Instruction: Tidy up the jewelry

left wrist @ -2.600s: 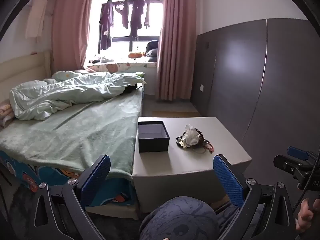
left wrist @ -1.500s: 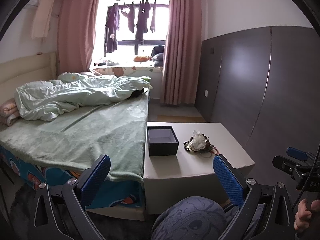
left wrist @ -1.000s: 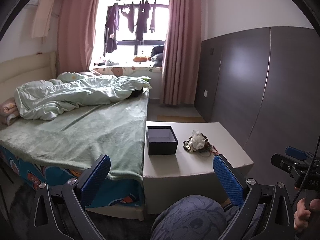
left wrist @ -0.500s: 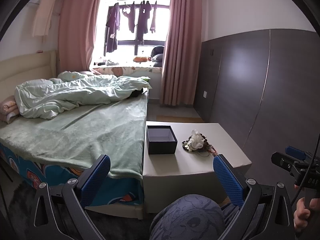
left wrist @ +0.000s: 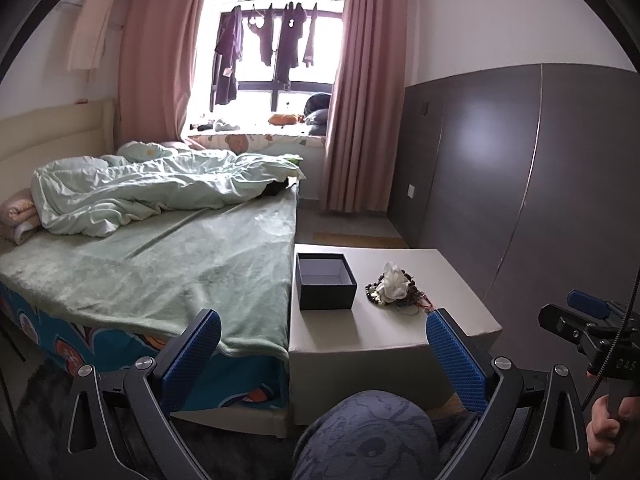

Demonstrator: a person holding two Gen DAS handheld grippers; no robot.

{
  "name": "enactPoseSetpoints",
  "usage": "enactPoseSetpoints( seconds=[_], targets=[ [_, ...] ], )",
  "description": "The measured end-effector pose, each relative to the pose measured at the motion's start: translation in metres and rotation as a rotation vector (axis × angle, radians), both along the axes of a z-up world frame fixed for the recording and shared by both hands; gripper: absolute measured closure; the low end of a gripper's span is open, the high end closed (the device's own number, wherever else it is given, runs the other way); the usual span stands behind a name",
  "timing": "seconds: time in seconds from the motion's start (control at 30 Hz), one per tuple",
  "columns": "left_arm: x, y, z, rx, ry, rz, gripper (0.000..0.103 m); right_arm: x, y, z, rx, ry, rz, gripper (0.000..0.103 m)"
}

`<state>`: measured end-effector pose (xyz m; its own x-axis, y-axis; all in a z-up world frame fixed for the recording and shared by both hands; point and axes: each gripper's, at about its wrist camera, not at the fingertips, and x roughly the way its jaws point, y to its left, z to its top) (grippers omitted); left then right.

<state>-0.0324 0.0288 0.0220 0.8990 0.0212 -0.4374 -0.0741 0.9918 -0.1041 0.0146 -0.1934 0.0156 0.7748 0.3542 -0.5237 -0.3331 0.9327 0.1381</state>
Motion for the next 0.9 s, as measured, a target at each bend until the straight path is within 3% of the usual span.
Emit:
enactPoseSetpoints(
  seconds=[0.37, 0.67, 0.9],
  targets=[
    [0.016, -0.008, 0.009, -0.007, 0.017, -0.016, 0.0, 0.006, -0.003, 0.013, 0.001, 0.022, 0.011, 0.0],
    [0.071, -0.039, 0.027, -0.002, 0.081, -0.155, 0.001, 0.041, -0.033, 0.017, 0.029, 0.067, -0.038, 0.0],
    [0.122, -0.052, 0.022, -0.033, 0.145, -0.247, 0.003, 0.083, -0.044, 0.022, 0.026, 0.092, -0.055, 0.0]
  ],
)
